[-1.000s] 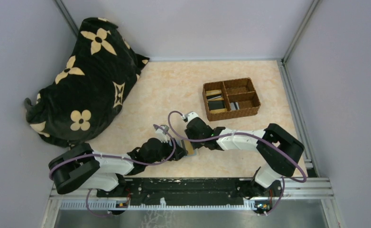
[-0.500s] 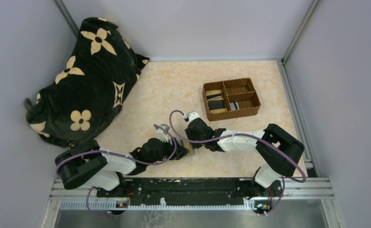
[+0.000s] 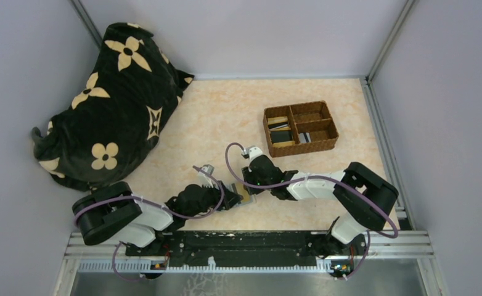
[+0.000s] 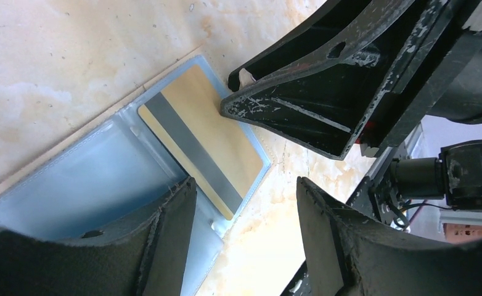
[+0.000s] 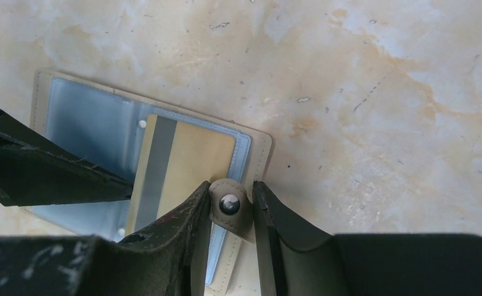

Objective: Take the credit cards out of the card holder

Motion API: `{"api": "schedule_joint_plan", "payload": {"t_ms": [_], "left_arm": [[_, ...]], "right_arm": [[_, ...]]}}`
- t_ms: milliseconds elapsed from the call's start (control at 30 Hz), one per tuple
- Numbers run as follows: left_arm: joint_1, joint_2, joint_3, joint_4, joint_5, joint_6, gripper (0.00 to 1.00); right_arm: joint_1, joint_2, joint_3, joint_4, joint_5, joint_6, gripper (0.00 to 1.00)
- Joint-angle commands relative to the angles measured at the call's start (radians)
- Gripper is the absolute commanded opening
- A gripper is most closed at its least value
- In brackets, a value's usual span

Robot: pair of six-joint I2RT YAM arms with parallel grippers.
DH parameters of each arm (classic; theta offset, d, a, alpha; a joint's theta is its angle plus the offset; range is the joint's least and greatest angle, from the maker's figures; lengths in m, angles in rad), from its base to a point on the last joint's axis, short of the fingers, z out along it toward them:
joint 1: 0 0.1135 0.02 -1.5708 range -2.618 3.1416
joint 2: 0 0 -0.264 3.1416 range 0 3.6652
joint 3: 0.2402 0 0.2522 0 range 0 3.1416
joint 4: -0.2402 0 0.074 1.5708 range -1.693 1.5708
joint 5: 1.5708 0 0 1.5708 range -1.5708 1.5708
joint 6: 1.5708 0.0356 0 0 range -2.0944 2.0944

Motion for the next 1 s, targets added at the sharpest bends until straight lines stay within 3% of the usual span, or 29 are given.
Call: {"api": "schedule_joint_plan", "payload": {"t_ms": [0, 233, 700, 967], "left_arm": [[0.007, -0.021, -0.027, 0.15, -0.01, -0.04, 0.67], [0.01, -0.003, -0.06, 0.269, -0.028, -0.062, 0.67], [0.013, 0.04, -0.081, 0.297, -0.089, -0.125, 0.67], [0.014, 0.165, -0.043, 0.433, 0.0, -0.123, 0.67]], "right_arm": [[0.011, 0.011, -0.055, 0.017, -0.129, 0.054, 0.3], [0.011, 0.005, -0.068, 0.022, -0.129, 0.059, 0.29], [0.012, -0.05, -0.123, 0.046, -0.176, 0.089, 0.27], [0.013, -0.054, -0.145, 0.062, -0.186, 0.098, 0.28]]}}
